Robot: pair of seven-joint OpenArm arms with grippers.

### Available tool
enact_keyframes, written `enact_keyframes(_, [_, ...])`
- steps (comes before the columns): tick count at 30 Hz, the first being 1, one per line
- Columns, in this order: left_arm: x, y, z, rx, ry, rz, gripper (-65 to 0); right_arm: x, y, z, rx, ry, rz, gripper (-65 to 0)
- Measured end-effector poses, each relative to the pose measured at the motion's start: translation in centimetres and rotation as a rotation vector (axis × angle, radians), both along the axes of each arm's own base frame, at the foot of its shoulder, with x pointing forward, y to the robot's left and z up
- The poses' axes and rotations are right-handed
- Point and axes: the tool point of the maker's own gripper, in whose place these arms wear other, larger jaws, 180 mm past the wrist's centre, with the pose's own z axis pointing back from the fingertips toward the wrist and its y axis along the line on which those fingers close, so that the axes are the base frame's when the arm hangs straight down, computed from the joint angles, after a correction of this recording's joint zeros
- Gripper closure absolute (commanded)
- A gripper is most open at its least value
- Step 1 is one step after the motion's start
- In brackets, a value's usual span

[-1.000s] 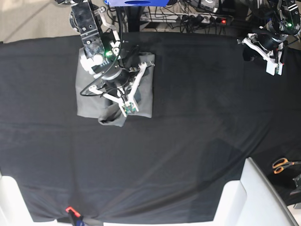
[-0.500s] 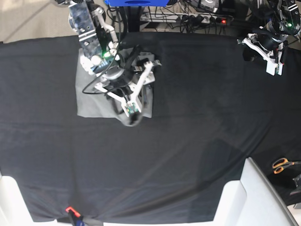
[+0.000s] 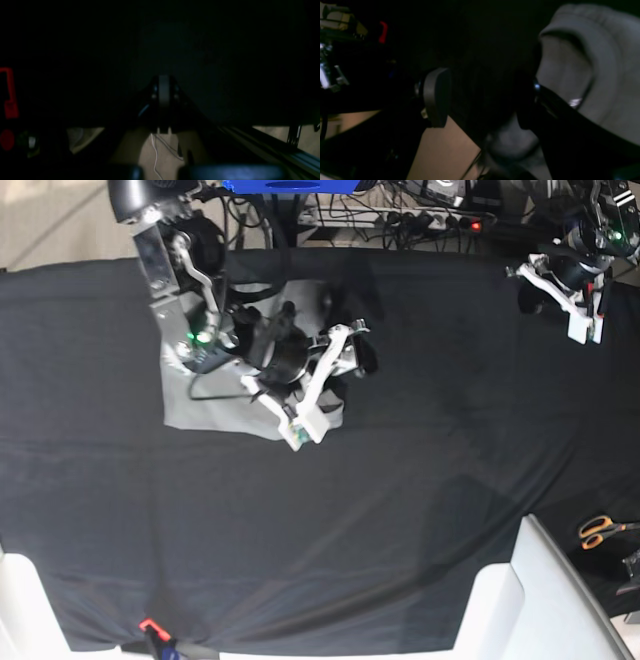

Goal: Fold the T-shirt properly
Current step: 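Grasp the bundle with both grippers and straighten it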

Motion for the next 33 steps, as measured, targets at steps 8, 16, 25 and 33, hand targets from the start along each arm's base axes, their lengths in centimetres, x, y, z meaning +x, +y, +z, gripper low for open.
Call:
enact_keyframes(8, [-0.8,0.2,-0.8,-0.008,0.028,0.014,0.0,-0.5,-7.8,-2.7,-0.16,0.07,-0.186,-5.7])
enact_keyframes(16, [1.3,-0.1,-0.1,-0.019,-0.02,0.013,0.0,-6.0,-4.8,-8.5,-0.174,0.258,-0.109,-1.2])
enact_keyframes(25, [3.5,-3.0,-1.4,-0.062,-0.007,-0.07,0.0,-7.0,-3.4,-10.5,-0.2,0.27,-0.038,-1.4])
enact_keyframes(33, [6.8,-6.4,-1.2,-0.146,-0.074,-0.072,0.0,-6.2,-3.5,-6.9,-0.162,0.177,-0.044,-1.4])
